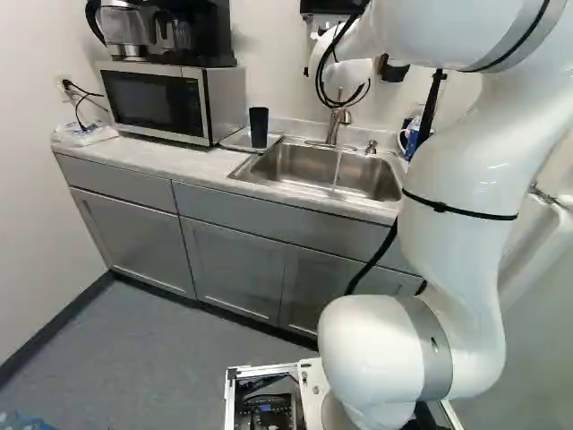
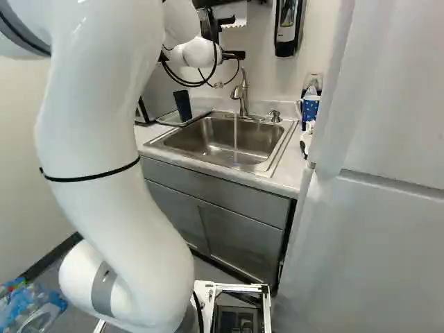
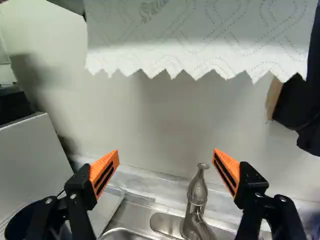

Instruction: Rinse the cup and place it in the tray

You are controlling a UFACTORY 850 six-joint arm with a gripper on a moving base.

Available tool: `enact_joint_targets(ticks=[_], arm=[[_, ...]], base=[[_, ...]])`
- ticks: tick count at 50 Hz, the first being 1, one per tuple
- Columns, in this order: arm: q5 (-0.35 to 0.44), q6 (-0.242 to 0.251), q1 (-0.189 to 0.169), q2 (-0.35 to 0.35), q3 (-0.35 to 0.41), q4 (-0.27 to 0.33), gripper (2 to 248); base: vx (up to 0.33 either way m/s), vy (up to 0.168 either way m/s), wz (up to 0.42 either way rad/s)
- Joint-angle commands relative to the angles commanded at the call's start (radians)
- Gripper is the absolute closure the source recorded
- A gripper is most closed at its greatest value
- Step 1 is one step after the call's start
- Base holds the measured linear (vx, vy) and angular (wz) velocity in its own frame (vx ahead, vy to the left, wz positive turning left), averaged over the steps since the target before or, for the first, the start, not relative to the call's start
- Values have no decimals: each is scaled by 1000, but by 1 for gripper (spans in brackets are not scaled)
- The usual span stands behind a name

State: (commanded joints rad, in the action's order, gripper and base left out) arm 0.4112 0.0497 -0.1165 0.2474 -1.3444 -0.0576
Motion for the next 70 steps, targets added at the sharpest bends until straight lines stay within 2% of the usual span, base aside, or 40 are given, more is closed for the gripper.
enact_joint_targets(ticks=[27,70], arm=[[-55,0,3,120,-137,0,3],[-144,0,4,114,-130,0,3]], base=[[0,0,0],[0,0,0]])
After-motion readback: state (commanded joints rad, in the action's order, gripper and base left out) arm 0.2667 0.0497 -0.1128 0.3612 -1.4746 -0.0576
